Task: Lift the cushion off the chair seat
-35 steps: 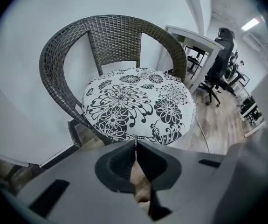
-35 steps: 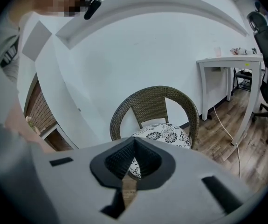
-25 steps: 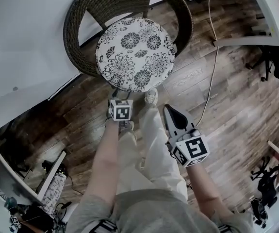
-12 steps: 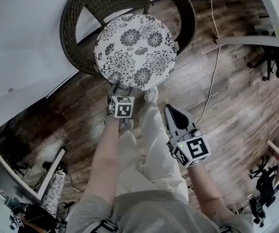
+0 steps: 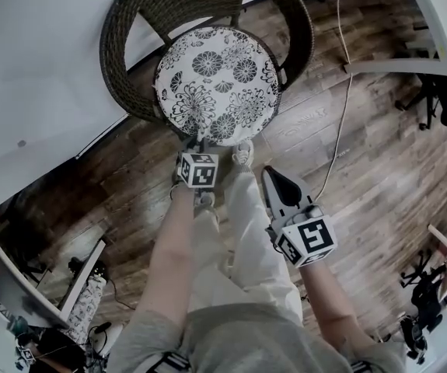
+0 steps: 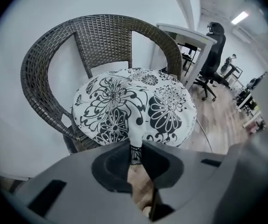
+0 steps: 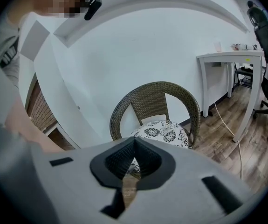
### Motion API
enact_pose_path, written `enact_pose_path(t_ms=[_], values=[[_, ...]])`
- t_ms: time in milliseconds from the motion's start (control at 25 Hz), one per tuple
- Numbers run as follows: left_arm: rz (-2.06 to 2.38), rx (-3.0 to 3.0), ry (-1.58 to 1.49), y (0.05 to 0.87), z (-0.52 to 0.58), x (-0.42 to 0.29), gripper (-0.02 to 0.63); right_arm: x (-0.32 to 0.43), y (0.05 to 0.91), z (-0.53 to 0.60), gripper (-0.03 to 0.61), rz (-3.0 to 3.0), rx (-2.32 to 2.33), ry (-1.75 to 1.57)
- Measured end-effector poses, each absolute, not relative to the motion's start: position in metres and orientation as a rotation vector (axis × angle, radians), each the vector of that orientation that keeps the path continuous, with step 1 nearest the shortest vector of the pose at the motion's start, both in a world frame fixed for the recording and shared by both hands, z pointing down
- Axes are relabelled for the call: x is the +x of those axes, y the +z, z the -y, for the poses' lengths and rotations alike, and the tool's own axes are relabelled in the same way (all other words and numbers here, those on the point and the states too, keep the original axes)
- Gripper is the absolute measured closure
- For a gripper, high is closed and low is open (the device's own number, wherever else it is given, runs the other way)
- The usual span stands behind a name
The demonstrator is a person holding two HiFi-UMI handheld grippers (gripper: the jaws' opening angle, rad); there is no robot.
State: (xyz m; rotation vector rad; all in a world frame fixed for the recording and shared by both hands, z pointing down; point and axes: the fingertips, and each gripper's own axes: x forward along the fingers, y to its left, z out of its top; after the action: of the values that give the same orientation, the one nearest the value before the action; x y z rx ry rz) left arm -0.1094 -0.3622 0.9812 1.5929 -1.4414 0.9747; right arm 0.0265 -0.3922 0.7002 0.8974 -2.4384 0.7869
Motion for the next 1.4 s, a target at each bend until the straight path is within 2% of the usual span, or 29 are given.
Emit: enact_pose_path(t_ms=[680, 1400], values=[[1.443, 1.696, 0.834, 0.847, 0.331, -0.111, 0.577, 0.001, 0.595, 0.365, 0.577, 2.542, 0.959, 0.648], [1.495, 1.851, 0.698, 0.7, 0.278, -0.109, 0.577, 0.012, 0.493, 0.291, 0.577, 2.599, 1.097, 0.476]])
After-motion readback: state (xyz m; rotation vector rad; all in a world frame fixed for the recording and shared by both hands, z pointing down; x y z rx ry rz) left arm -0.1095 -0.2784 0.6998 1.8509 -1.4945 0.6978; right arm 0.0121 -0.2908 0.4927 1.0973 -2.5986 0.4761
